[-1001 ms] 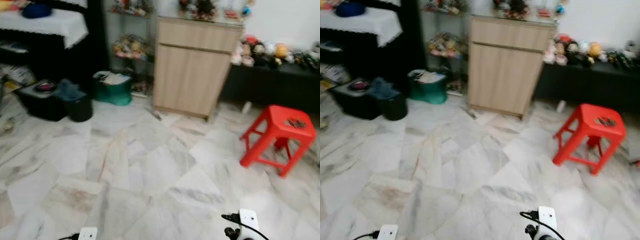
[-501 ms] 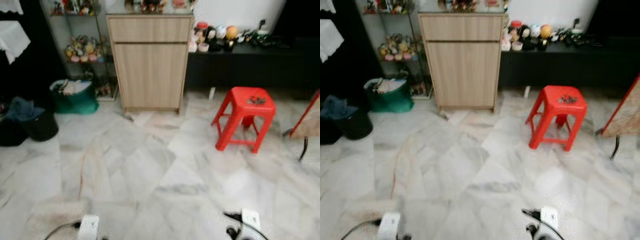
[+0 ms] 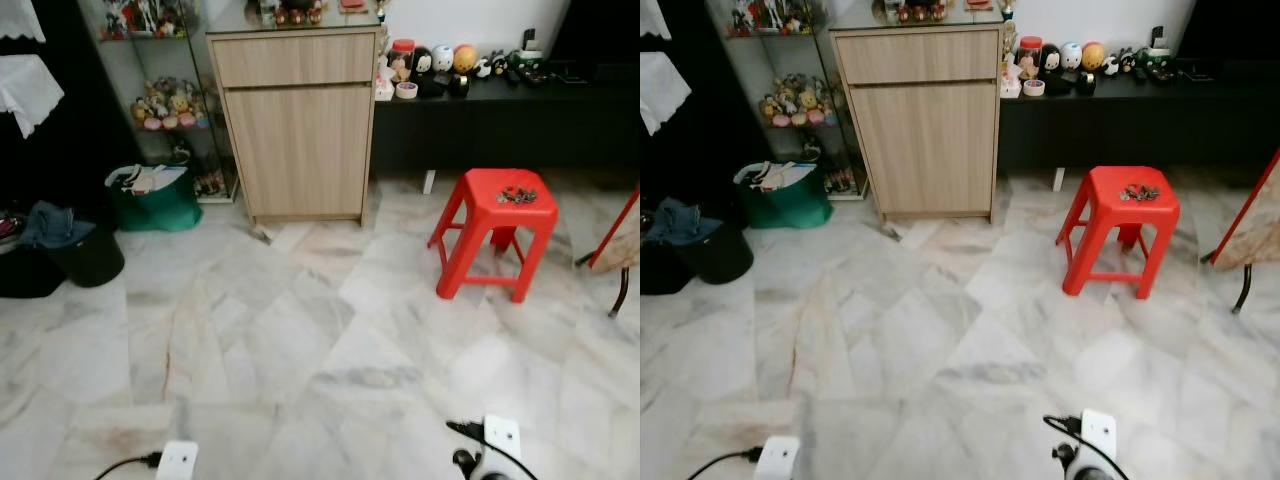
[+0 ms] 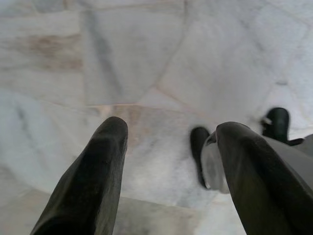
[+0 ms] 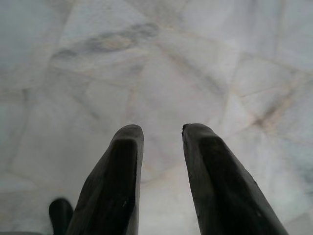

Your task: Hang keys on a hook

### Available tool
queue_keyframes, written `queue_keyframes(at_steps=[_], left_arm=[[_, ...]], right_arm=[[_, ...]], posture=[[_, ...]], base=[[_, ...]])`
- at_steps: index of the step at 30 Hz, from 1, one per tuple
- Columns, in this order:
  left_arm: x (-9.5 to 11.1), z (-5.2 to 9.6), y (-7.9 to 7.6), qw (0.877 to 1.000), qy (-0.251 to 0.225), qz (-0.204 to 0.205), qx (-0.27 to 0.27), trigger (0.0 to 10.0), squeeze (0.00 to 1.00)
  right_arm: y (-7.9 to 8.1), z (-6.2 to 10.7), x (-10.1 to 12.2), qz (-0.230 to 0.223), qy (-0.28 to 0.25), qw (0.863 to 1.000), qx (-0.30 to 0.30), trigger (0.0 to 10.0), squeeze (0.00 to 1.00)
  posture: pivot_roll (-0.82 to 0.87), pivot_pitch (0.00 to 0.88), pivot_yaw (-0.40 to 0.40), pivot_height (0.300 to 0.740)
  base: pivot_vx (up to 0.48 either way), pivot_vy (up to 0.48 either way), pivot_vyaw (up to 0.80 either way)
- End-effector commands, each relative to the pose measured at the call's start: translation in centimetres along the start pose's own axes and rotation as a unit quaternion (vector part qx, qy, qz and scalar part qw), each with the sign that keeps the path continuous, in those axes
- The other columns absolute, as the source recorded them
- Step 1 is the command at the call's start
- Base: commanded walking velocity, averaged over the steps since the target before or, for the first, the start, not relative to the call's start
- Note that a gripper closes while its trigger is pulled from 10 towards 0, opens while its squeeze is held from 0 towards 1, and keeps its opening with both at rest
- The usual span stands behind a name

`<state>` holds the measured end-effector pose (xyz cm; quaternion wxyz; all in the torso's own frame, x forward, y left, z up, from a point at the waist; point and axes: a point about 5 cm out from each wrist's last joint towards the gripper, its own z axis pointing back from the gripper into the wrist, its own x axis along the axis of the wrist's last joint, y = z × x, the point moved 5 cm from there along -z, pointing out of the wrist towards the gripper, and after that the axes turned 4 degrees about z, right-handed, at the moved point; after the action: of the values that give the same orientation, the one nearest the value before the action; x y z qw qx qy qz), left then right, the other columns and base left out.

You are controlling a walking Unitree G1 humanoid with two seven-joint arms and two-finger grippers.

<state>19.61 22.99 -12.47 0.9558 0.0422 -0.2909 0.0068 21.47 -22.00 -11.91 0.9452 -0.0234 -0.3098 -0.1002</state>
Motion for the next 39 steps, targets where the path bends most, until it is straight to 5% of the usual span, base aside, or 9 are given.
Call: queue_keyframes(at_steps=[1, 28, 39], left_arm=[[-0.8, 0.15, 0.31, 1.0, 0.012, -0.006, 0.001, 10.0, 0.0], [-0.92, 0.13, -0.06, 1.0, 0.013, -0.004, 0.0, 10.0, 0.0], [-0.81, 0.16, -0.06, 1.0, 0.004, 0.016, 0.0, 10.0, 0.0]], right_arm=[[0.26, -0.01, -0.05, -0.007, -0.002, 1.0, 0.0, 10.0, 0.0], [0.0, 0.03, -0.03, 0.006, -0.002, 1.0, 0.002, 10.0, 0.0], [0.0, 0.03, -0.05, 0.003, -0.003, 1.0, 0.002, 10.0, 0.0]], posture=[[0.04, 0.0, 0.008, 0.726], [0.04, 0.0, -0.011, 0.726], [0.05, 0.0, -0.013, 0.726]], base=[[0.0, -0.409, 0.0], [0.0, -0.408, 0.0], [0.0, 0.0, 0.0]])
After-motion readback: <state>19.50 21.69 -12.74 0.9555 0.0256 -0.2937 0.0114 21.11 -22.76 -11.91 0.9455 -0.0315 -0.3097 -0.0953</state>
